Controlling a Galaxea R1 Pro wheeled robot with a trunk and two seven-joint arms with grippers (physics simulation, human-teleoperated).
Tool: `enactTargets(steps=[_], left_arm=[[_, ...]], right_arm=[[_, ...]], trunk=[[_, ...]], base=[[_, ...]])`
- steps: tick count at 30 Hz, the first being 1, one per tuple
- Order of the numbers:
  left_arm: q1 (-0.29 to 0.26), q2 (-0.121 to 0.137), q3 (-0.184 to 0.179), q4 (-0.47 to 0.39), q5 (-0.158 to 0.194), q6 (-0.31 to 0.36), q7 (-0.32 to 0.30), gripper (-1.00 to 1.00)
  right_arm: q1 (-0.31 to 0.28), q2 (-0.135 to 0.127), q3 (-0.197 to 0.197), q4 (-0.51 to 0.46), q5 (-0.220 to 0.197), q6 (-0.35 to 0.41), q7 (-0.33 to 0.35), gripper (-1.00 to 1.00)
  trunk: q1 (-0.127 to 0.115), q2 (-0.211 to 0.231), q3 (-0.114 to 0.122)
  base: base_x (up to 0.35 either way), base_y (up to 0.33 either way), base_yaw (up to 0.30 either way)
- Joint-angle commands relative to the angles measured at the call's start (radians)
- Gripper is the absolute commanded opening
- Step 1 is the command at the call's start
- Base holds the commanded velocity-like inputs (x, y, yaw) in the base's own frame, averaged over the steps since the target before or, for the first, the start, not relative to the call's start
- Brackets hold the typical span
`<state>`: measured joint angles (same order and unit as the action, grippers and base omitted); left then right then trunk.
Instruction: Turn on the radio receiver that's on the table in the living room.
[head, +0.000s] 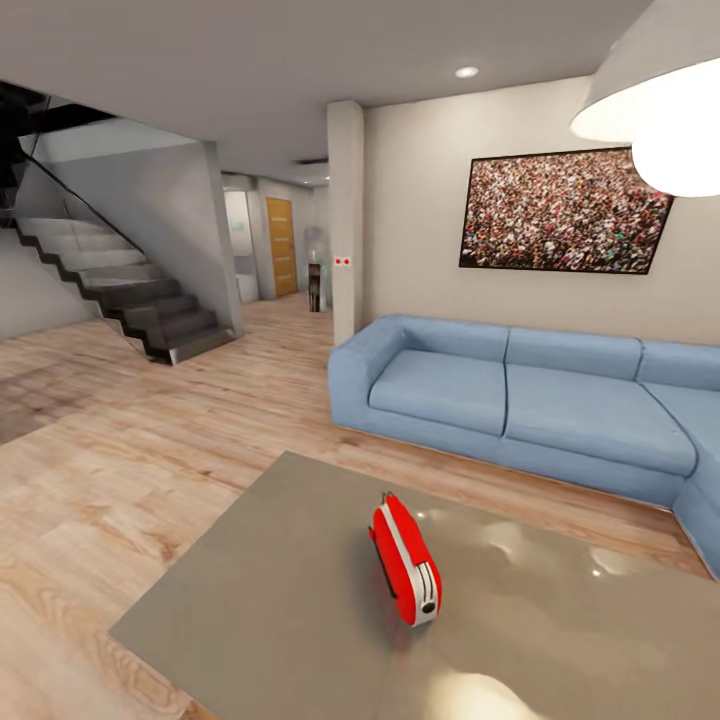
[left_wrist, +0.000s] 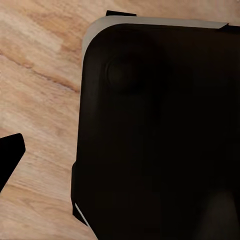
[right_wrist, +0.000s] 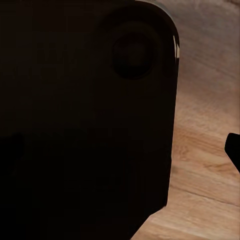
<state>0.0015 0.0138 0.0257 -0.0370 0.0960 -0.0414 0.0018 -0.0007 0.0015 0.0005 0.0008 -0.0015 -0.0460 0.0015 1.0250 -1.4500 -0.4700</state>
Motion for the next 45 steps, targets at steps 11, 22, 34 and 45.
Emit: enactTargets(steps=[11, 22, 34, 45], left_arm=[[0.0, -0.001, 0.001, 0.0, 0.001, 0.0, 0.009, 1.0], [0.0, -0.001, 0.0, -0.001, 0.001, 0.0, 0.008, 1.0], [0.0, -0.001, 0.0, -0.001, 0.001, 0.0, 0.007, 1.0], [0.0, 0.0, 0.0, 0.0, 0.001, 0.0, 0.007, 1.0]], right_arm=[[0.0, 0.0, 0.0, 0.0, 0.0, 0.0, 0.0, 1.0], [0.0, 0.001, -0.004, 0.0, -0.002, -0.001, -0.002, 1.0], [0.001, 0.002, -0.008, 0.001, -0.008, -0.002, -0.001, 1.0], [0.001, 0.002, -0.008, 0.0, -0.007, -0.002, -0.001, 1.0]], trunk=[[0.0, 0.0, 0.0], [0.0, 0.0, 0.0], [0.0, 0.0, 0.0], [0.0, 0.0, 0.0]], base=[[0.247, -0.077, 0.0], [0.166, -0.076, -0.018], [0.001, -0.001, -0.263], [0.0, 0.0, -0.278]])
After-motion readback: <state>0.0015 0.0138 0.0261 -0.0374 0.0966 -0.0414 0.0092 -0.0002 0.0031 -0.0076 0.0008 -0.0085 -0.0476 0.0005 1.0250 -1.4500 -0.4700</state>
